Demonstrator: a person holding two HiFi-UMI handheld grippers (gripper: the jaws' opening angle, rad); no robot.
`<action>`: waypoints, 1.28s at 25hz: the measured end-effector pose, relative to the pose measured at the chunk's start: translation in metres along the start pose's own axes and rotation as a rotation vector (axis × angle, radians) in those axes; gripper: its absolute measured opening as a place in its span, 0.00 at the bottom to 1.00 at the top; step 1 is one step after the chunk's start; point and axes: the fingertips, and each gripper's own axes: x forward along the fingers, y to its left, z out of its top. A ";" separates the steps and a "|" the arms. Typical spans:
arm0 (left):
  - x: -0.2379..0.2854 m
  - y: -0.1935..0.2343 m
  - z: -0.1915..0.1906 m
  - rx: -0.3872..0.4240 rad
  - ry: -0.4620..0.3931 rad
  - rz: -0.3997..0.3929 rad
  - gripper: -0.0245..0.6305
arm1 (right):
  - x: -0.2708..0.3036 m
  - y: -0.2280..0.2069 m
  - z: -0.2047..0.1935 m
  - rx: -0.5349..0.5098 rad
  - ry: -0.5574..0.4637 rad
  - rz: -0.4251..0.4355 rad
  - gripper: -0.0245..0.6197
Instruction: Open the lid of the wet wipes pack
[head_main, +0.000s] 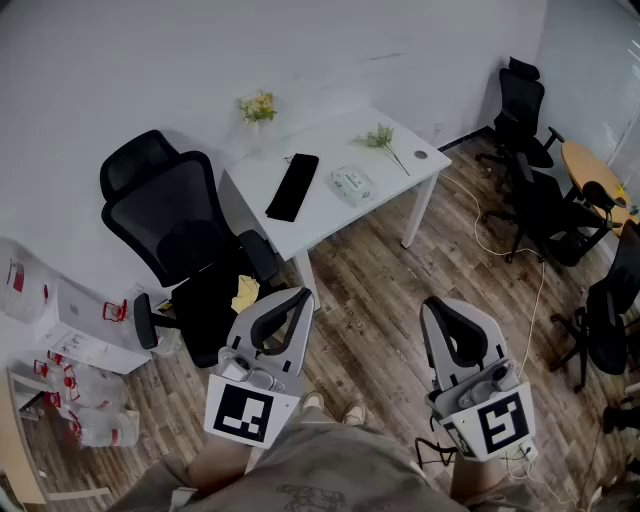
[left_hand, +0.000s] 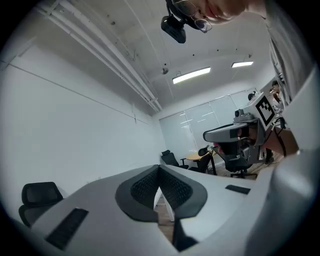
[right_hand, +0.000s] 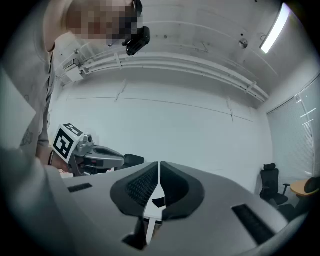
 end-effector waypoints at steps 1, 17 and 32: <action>0.000 -0.001 -0.001 -0.006 0.001 0.002 0.06 | -0.002 0.000 -0.001 0.002 0.002 0.000 0.10; 0.001 -0.014 -0.001 -0.028 0.010 0.030 0.06 | -0.020 -0.011 -0.004 0.061 -0.065 0.014 0.10; 0.050 -0.005 -0.030 -0.030 0.022 0.007 0.06 | 0.020 -0.045 -0.060 0.082 0.026 0.015 0.30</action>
